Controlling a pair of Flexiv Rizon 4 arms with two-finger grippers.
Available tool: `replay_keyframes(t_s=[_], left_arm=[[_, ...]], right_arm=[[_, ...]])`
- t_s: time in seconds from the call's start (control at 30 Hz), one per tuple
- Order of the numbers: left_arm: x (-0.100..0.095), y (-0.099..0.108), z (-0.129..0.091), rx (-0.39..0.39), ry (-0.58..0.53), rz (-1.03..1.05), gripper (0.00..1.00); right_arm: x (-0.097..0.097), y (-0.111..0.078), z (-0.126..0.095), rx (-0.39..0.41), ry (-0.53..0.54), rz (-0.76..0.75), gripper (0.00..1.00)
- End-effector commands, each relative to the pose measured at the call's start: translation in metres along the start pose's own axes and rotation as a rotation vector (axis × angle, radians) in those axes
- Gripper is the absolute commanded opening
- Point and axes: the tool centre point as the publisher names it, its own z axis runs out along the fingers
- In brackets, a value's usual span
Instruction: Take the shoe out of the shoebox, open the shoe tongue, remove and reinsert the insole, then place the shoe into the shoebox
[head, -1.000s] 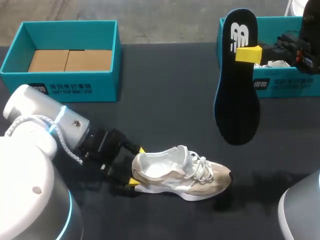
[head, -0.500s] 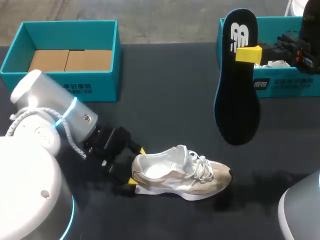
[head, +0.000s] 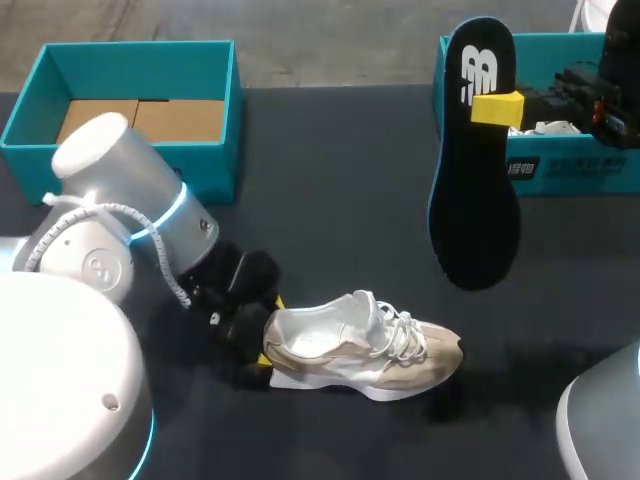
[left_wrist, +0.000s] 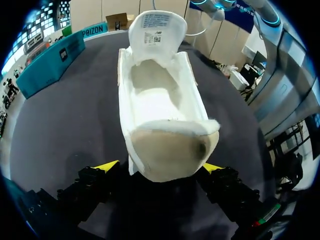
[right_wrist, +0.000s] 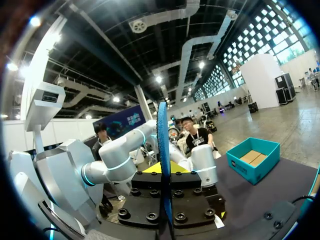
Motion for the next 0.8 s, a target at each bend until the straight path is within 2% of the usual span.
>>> replay_keyframes(t_s=[0.03,0.37,0.8], left_arm=[[0.001,-0.007,-0.010,-0.138,0.006,0.001,1.00],[0.011,-0.014,-0.028,-0.275,0.003,0.028,1.00],[0.013,-0.017,-0.032,-0.295,0.008,0.008,1.00]], right_arm=[[-0.001,0.000,0.002,0.002,0.000,0.001,0.00],[-0.001,0.000,0.002,0.002,0.000,0.001,0.00],[-0.001,0.000,0.002,0.002,0.000,0.001,0.00]])
